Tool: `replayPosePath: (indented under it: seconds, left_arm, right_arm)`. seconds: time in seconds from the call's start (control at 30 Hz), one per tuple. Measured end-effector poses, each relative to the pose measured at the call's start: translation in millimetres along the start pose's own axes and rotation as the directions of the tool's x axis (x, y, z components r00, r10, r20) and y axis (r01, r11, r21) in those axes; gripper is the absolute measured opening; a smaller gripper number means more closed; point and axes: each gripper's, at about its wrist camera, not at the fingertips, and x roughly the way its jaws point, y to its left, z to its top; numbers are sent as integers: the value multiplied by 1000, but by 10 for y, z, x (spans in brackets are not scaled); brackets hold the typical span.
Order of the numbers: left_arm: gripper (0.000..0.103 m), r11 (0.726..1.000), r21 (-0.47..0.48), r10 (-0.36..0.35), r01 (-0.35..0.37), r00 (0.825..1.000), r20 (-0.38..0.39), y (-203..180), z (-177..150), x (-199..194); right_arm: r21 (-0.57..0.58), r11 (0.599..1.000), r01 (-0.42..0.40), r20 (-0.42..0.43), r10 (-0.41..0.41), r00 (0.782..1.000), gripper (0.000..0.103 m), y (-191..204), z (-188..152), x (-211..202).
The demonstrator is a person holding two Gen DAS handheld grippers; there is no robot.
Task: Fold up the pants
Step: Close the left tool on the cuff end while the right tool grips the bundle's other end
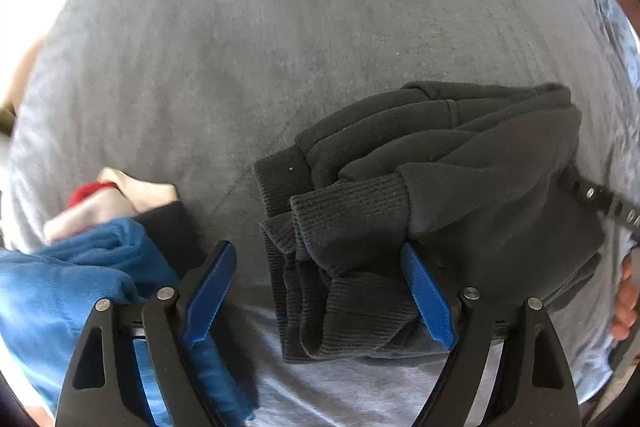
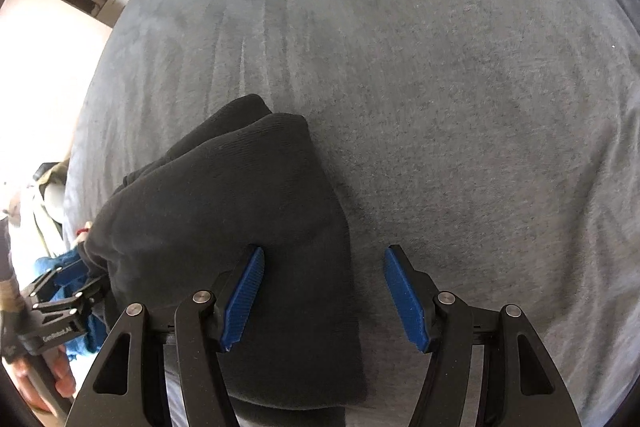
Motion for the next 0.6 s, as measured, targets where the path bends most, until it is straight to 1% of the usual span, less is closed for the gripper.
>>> replayPosePath:
  seconds: [0.07,0.1,0.13,0.23,0.27,0.3,0.33,0.37,0.43,0.47,0.53,0.6]
  left_arm:
    - [82,998,-39,-47,46,999,-19,66,16,48]
    - [82,997,-50,-55,54,998,-21,74,16,49]
    - [80,997,-59,-60,58,998,-24,92,26,44]
    - [80,995,-62,-83,80,995,-53,113,26,62]
    - [81,994,-75,-83,78,994,-74,101,39,87]
    - [82,995,-70,-73,67,994,-84,86,43,104]
    - [85,997,-54,-58,54,994,-87,68,55,117]
    - [90,999,-37,-31,28,996,-82,57,130,142]
    - [94,999,-34,7,-9,998,-66,10,153,179]
    - [95,999,-28,20,-22,998,-61,-10,154,196]
    - [96,1000,-19,12,-13,999,-42,-24,156,205]
    - [96,1000,-23,-18,18,999,-28,16,142,227]
  right_arm:
    - [-16,1000,26,-13,-27,1000,63,79,34,25]
    - [-27,999,33,-20,-34,999,63,120,40,38]
    - [-27,999,33,-33,-33,999,63,138,47,46]
    - [11,1000,11,-63,-10,998,63,153,92,82]
    - [3,1000,8,-71,-8,997,63,160,94,96]
    - [-5,1000,10,-72,-10,997,62,167,97,107]
    - [-1,1000,4,-75,-4,997,63,157,102,121]
    - [11,1000,-8,-79,9,997,63,140,104,131]
    - [39,999,-37,-84,40,996,63,103,108,178]
    - [50,997,-51,-84,55,995,63,77,102,203]
    - [71,995,-75,-87,82,993,63,28,99,240]
    - [64,995,-76,-85,82,993,63,12,94,264]
